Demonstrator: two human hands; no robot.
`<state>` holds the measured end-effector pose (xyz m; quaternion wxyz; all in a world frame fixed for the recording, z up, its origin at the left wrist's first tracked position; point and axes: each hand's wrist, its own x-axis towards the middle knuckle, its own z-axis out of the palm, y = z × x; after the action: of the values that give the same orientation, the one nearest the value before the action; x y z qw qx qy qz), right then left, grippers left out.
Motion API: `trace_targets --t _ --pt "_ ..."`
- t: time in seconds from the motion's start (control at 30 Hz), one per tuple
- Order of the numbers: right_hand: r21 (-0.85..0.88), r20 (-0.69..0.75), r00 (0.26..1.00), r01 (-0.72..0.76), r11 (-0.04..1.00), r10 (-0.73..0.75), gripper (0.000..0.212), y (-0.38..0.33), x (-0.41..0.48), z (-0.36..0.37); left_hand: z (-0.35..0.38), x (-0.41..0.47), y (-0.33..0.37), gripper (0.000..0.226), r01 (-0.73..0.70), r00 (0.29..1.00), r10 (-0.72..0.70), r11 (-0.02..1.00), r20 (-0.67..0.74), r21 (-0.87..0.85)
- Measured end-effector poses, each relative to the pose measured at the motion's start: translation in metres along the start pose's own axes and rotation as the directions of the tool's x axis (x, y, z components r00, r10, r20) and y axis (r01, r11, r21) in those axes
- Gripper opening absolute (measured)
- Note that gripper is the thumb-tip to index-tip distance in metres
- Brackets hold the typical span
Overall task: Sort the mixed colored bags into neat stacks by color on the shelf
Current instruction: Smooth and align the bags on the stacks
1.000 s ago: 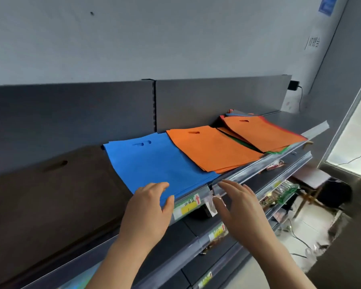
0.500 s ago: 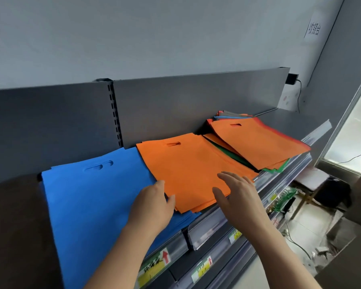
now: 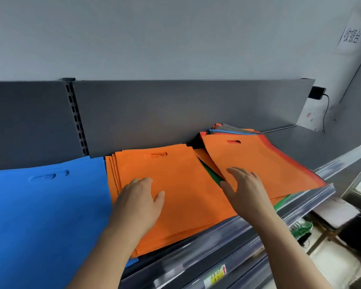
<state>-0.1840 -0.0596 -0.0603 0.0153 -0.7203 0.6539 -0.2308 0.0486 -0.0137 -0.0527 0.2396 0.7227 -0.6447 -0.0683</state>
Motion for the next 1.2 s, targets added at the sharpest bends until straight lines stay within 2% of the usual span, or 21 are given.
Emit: trace_targets --t 0.2,0.3,0.37,0.43,0.47,0.57,0.63,0.7,0.8,0.87,0.93,1.1,1.2 --pt "-0.108 0.100 0.993 -0.049 0.993 0.060 0.051 0.097 0.047 -0.012 0.061 0.029 0.089 0.048 0.009 0.998 -0.001 0.994 0.070 -0.110" --pt "-0.183 0.192 0.972 -0.100 0.978 0.136 0.042 0.137 0.059 -0.013 0.091 0.044 0.128 0.044 0.082 0.984 -0.060 0.989 0.165 -0.125" --pt "-0.200 0.212 0.970 -0.076 0.977 0.119 0.037 0.148 0.059 -0.009 0.102 0.053 0.143 0.044 0.123 0.972 -0.088 0.981 0.217 -0.151" --pt "-0.180 0.200 0.978 -0.021 0.983 0.057 0.037 0.159 0.057 -0.009 0.114 0.062 0.158 0.031 0.161 0.965 -0.109 0.963 0.237 -0.216" --pt "-0.159 0.196 0.980 0.010 0.987 0.022 0.037 0.162 0.056 -0.009 0.117 0.064 0.163 0.027 0.183 0.965 -0.124 0.949 0.231 -0.256" --pt "-0.039 0.204 0.976 0.088 0.995 -0.078 0.033 0.164 0.054 -0.012 0.122 0.067 0.172 0.045 0.253 0.964 -0.201 0.890 0.173 -0.380" --pt "0.061 0.208 0.969 0.123 0.991 -0.133 0.030 0.165 0.055 -0.017 0.120 0.067 0.174 0.045 0.250 0.968 -0.229 0.873 0.101 -0.418" --pt "0.113 0.168 0.982 0.071 0.991 -0.090 0.030 0.173 0.060 -0.020 0.117 0.068 0.171 0.038 0.238 0.969 -0.241 0.874 0.046 -0.424" --pt "0.016 0.110 0.993 -0.031 0.999 0.029 0.031 0.193 0.069 -0.024 0.117 0.068 0.166 0.026 0.267 0.959 -0.278 0.850 0.044 -0.454" --pt "-0.007 0.132 0.991 -0.031 0.999 0.032 0.027 0.199 0.070 -0.021 0.119 0.067 0.168 0.029 0.315 0.946 -0.307 0.808 0.099 -0.497" --pt "0.029 0.150 0.989 0.000 1.000 -0.005 0.026 0.202 0.068 -0.016 0.124 0.067 0.171 0.030 0.320 0.945 -0.306 0.809 0.112 -0.492" --pt "0.061 0.177 0.984 -0.025 0.998 0.013 0.030 0.203 0.070 -0.024 0.119 0.060 0.174 0.027 0.200 0.971 -0.239 0.826 -0.005 -0.527" --pt "0.056 0.193 0.981 -0.045 0.997 0.033 0.029 0.193 0.072 -0.025 0.108 0.049 0.166 0.044 0.155 0.967 -0.244 0.790 -0.072 -0.593"
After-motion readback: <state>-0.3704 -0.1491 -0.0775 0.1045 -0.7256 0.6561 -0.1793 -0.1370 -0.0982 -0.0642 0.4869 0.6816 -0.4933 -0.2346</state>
